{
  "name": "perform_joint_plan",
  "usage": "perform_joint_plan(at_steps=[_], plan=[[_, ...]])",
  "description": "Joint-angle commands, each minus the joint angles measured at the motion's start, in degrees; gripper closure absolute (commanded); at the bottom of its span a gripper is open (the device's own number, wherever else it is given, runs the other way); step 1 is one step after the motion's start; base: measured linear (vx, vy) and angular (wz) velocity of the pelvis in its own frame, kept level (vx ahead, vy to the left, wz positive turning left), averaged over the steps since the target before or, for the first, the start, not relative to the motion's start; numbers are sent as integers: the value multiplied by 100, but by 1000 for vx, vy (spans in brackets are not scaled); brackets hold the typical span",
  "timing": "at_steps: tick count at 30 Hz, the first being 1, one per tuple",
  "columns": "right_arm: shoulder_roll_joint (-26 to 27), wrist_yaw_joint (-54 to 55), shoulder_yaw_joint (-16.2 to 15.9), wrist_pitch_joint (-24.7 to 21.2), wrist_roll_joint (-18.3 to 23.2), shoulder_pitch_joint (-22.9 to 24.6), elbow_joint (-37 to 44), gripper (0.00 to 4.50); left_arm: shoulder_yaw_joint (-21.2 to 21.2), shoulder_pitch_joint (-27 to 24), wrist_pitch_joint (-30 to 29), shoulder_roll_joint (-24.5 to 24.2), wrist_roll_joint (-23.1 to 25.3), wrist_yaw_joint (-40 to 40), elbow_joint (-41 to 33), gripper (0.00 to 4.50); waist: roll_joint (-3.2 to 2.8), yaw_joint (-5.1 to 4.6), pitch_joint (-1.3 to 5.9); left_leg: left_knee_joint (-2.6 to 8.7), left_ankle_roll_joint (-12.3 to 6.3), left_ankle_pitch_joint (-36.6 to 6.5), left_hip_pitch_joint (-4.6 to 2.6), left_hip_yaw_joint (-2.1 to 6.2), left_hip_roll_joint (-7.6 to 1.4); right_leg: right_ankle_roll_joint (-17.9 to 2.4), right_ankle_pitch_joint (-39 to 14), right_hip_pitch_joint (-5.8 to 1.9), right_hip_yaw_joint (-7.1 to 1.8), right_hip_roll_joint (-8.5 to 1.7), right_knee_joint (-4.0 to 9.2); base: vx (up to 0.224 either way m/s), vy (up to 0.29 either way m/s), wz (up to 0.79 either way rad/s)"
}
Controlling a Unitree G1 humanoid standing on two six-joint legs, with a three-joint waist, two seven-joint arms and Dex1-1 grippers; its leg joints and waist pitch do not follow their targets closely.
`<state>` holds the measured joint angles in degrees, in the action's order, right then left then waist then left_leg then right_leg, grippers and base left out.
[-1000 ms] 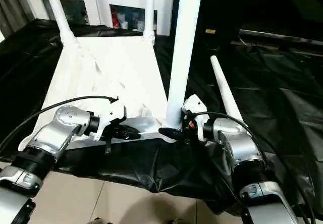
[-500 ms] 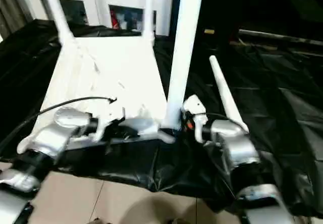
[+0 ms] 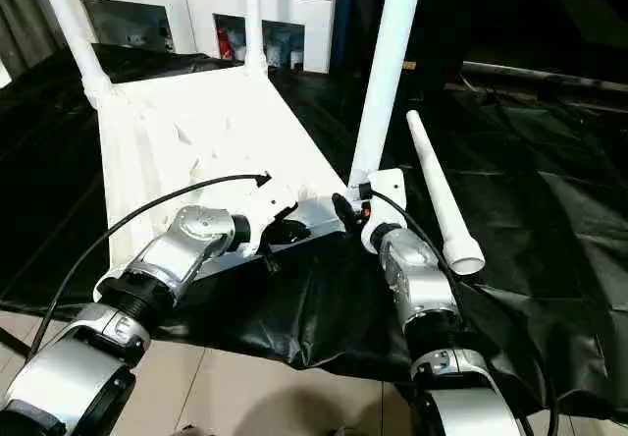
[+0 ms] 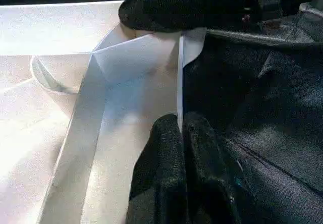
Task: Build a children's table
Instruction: Rotate leg to tighten
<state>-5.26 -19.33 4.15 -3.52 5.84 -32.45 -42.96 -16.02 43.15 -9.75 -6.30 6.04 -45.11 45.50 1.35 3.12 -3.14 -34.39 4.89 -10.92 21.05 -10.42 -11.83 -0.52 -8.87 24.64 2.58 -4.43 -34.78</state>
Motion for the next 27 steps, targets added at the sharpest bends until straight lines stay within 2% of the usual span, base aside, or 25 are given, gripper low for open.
perform_joint_plan(at_steps=[1,3,6,7,8,11,15,18,19,24,27], plan=[[303,-756,-545,-83,-5,40,-1,83,-105,78,167,143,-35,-15,-72,450,19,-18,344,455,-191,-1621,-25,23,-44,-797,-2426,-298,-149,-270,565,0,0,0],[29,-1386,-702,-69,6,91,217,83,-129,-26,232,-23,-62,-355,-208,450,27,-8,353,451,-230,-1588,-26,26,-53,-802,-2406,-309,-150,-278,563,0,0,0],[-379,-2276,-813,-144,197,215,585,83,-197,-205,312,-305,-144,-920,-476,450,35,-6,360,454,-308,-1427,16,29,-67,-872,-2110,-350,-159,-286,522,0,0,0],[-473,-2457,-839,-178,234,241,665,83,-209,-247,368,-368,-174,-1057,-532,450,43,-6,376,435,-376,-1293,29,23,-68,-964,-1833,-373,-165,-281,489,0,0,0],[-572,-2634,-872,-191,257,262,729,83,-213,-279,392,-425,-199,-1165,-574,450,25,-15,372,435,-403,-1205,31,14,-71,-1047,-1664,-359,-168,-276,476,0,0,0],[-1082,-3483,-1053,-269,307,403,1031,83,-279,-474,508,-765,-340,-1793,-892,450,28,-22,383,421,-443,-1146,15,8,-89,-1212,-1427,-364,-168,-272,440,0,0,0],[-1475,-4099,-1106,-320,313,505,1210,83,-295,-636,502,-1092,-469,-2355,-1222,450,15,6,382,417,-445,-1132,-27,-11,-117,-1382,-1202,-348,-183,-277,407,0,0,0],[-1568,-4296,-1088,-379,371,529,1277,83,-298,-728,483,-1252,-510,-2605,-1399,450,1,41,386,419,-434,-1075,-34,-20,-128,-1431,-1057,-357,-181,-273,380,0,0,0],[-1579,-4321,-1088,-385,376,532,1286,106,-299,-747,481,-1280,-521,-2646,-1432,450,3,42,387,420,-425,-1052,-26,-17,-129,-1435,-1028,-362,-181,-277,373,0,0,0],[-1587,-4494,-1163,-475,447,578,1377,152,-289,-906,455,-1479,-554,-2793,-1630,450,5,48,392,412,-392,-1007,-28,-26,-123,-1442,-955,-368,-185,-279,360,0,0,0],[-1573,-4518,-1182,-485,442,595,1393,163,-284,-915,437,-1484,-559,-2777,-1648,450,23,49,398,412,-377,-991,-27,-23,-115,-1401,-1033,-374,-183,-280,359,0,0,0]])
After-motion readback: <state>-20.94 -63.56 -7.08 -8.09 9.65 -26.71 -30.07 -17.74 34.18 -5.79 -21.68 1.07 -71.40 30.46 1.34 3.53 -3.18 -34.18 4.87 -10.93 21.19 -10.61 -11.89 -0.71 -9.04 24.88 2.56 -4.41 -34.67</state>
